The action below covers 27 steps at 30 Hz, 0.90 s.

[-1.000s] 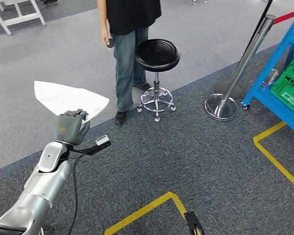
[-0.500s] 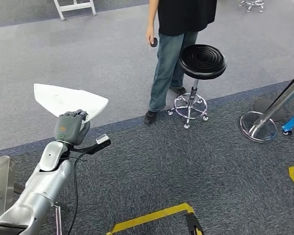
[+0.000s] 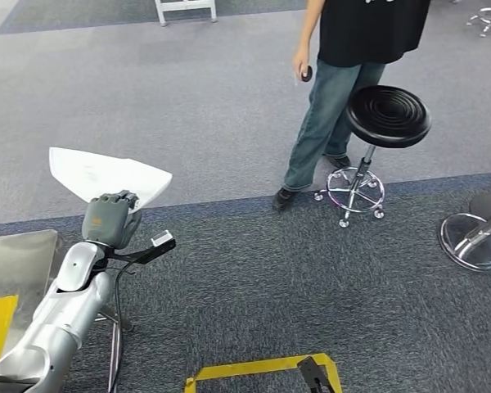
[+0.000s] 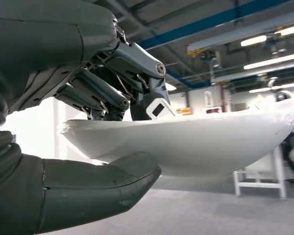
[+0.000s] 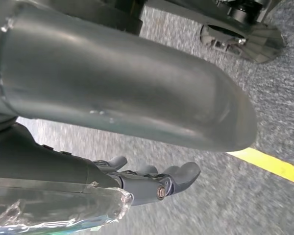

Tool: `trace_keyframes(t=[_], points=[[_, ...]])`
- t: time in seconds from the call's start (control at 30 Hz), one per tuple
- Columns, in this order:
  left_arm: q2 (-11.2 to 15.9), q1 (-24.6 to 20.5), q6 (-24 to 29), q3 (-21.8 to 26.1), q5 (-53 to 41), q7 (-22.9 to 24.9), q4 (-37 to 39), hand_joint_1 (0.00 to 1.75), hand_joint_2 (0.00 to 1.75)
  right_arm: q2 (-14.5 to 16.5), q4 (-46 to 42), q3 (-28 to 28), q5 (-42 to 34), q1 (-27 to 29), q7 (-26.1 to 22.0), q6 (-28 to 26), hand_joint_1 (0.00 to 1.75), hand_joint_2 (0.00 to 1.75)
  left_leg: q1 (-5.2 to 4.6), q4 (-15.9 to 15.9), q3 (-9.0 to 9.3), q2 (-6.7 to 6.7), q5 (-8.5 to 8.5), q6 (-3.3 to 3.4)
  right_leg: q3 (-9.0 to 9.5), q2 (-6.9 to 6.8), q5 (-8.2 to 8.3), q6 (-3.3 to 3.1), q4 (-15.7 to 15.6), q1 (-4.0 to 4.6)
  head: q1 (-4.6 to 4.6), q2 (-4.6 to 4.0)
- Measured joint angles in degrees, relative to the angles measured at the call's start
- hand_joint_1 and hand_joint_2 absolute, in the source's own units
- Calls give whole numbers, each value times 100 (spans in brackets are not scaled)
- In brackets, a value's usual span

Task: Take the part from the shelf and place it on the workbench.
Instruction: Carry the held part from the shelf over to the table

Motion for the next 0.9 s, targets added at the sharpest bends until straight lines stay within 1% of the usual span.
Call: trace_keyframes(t=[0.03,0.07,0.1,0.13,0.17,0.2,0.23,0.27,0.3,0.33,0.37,0.4,0.43,0.47,0.5,0.53,0.57,0.6,0.63,0.67,0.7,0.73,0.77,0.8,0.83,0.87,0.9], points=[[-3,-16,3,2,-6,-1,17,175,175,0,0,27,16,-1,15,4,0,0,-27,-46,12,3,-31,39,17,-73,-22,28,-2,15,1,0],[-2,-25,5,5,-10,-2,34,175,175,0,0,50,27,-4,24,10,0,0,-27,-56,5,-80,-33,89,41,-150,-43,56,-8,15,4,0],[-2,-27,7,8,-11,-2,49,175,175,0,0,75,33,-7,30,15,0,0,-24,-69,12,-158,-30,123,48,-156,-80,88,9,3,5,0],[-6,-37,8,11,-13,-3,60,175,175,0,0,99,38,-10,32,19,0,0,-15,-80,22,-236,-27,160,23,-68,-151,113,90,-13,12,0],[-13,-53,8,13,-14,-4,69,175,175,0,0,119,40,-10,34,21,0,0,-2,-91,34,-311,-22,200,-65,83,-275,133,288,-28,27,0],[-26,-68,9,13,-14,-5,76,175,175,0,0,132,43,-4,37,22,0,0,8,-96,41,-383,-22,233,-222,274,-441,143,607,-41,42,0],[-37,-81,9,13,-14,-7,86,175,175,-2,0,138,46,4,43,25,0,0,8,-94,40,-464,-26,259,-429,417,-620,143,1015,-43,61,0],[-46,-84,9,13,-14,-7,99,175,175,-5,0,140,49,15,50,30,0,0,2,-93,40,-551,-29,276,-641,490,-756,143,1402,-43,72,0],[-55,-81,9,13,-14,-8,114,175,175,-9,0,143,54,22,58,37,0,0,-3,-91,41,-644,-31,282,-801,523,-796,139,1650,-40,80,0],[-60,-77,9,13,-15,-9,131,175,175,-13,0,149,60,23,65,48,0,0,-6,-87,45,-742,-33,282,-867,539,-717,130,1690,-39,90,0],[-62,-75,10,13,-15,-9,145,175,175,-14,0,158,66,20,65,59,0,0,-7,-83,53,-833,-36,278,-819,561,-530,115,1497,-39,94,0],[-64,-76,11,13,-14,-10,157,175,175,-15,0,168,74,13,62,71,0,0,-5,-79,64,-921,-41,269,-681,629,-274,98,1123,-44,98,0],[-66,-80,14,13,-14,-11,166,175,175,-15,0,177,79,7,58,81,0,0,-6,-73,69,-999,-48,253,-513,778,-67,78,734,-59,97,0],[-69,-90,16,13,-13,-12,173,175,175,-15,0,184,84,4,55,87,0,0,-2,-60,58,-1071,-50,230,-358,921,63,65,390,-79,92,0],[-73,-99,19,13,-13,-12,181,175,175,-15,0,191,88,2,52,93,0,0,10,-55,34,-1138,-43,196,-258,1037,116,55,177,-89,91,0],[-73,-103,21,14,-13,-13,191,175,175,-15,0,199,89,2,52,98,0,0,28,-54,5,-1203,-30,158,-214,1092,96,47,105,-90,94,0],[-68,-102,24,15,-13,-14,203,175,175,-15,0,208,91,-1,51,102,0,0,47,-59,-20,-1273,-14,115,-191,1047,89,37,64,-81,95,0],[-56,-95,26,19,-12,-15,214,175,175,-15,0,217,92,-5,49,107,0,0,62,-61,-35,-1289,-13,80,-177,983,98,12,48,-77,99,0],[-45,-94,28,23,-12,-19,227,175,175,-15,0,225,92,-11,45,109,0,0,59,-17,-58,-1195,-48,52,-148,913,108,-17,14,-78,93,0],[-40,-104,32,26,-12,-24,239,175,175,-15,0,230,92,-15,38,111,0,0,49,122,-122,-1038,-134,25,-116,834,117,-49,-21,-79,77,0],[-42,-120,38,28,-13,-30,251,175,175,-15,0,233,91,-16,34,112,0,0,43,370,-240,-843,-270,3,-88,752,119,-80,-46,-79,66,0],[-48,-135,43,29,-14,-37,265,175,175,-16,0,235,89,-13,32,111,0,0,42,719,-413,-674,-435,-25,-69,668,109,-102,-55,-69,54,0],[-52,-143,46,29,-15,-41,280,175,175,-17,0,237,87,-8,33,110,0,0,56,1091,-605,-599,-585,-52,-61,583,97,-116,-54,-61,48,0],[-54,-140,48,29,-16,-43,298,175,175,-18,0,237,86,-5,34,106,0,0,71,1369,-754,-566,-662,-75,-55,502,84,-123,-53,-58,47,0],[-52,-134,48,31,-17,-40,315,175,175,-19,0,237,85,-3,34,100,0,0,85,1480,-820,-549,-646,-93,-47,422,71,-120,-52,-56,46,0],[-51,-131,48,32,-20,-36,331,175,175,-20,0,239,84,-4,35,95,0,0,94,1360,-764,-527,-521,-103,-33,344,55,-112,-51,-56,45,0],[-51,-132,48,35,-25,-31,340,175,175,-20,0,244,82,-5,36,88,0,0,96,1051,-600,-468,-326,-103,-10,269,36,-98,-51,-55,44,0]])
